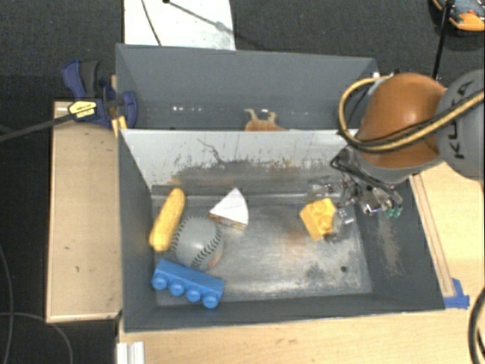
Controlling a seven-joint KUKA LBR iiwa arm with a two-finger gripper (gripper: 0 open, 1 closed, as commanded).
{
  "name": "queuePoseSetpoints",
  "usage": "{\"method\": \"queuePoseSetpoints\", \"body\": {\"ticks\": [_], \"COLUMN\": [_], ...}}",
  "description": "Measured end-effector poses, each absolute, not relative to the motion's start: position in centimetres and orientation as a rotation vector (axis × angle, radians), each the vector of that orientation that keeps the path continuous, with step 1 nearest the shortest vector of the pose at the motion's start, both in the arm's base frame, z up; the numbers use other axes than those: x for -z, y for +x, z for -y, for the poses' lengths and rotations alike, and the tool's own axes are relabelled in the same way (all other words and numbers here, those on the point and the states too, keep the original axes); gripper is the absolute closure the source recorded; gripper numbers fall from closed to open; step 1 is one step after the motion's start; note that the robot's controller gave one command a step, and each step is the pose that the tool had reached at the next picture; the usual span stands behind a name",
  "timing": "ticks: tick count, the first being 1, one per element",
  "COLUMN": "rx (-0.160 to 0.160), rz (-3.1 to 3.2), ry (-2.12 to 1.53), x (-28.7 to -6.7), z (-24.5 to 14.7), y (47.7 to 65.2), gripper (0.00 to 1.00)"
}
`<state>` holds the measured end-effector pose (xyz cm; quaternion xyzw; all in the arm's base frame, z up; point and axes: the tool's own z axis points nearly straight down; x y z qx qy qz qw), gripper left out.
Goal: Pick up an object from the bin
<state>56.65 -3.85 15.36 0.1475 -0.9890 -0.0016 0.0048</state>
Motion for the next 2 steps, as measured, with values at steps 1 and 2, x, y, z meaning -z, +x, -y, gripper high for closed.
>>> {"method": "queuePoseSetpoints", "body": {"ticks": [1, 2], "rx": [-0.006, -0.004], "rz": [3.131, 3.122], "ry": [0.437, 0.447], "x": [-15.2, -30.9], "z": [4.6, 4.0], "y": [57.5, 55.2], "gripper": [1.0, 1.0]}}
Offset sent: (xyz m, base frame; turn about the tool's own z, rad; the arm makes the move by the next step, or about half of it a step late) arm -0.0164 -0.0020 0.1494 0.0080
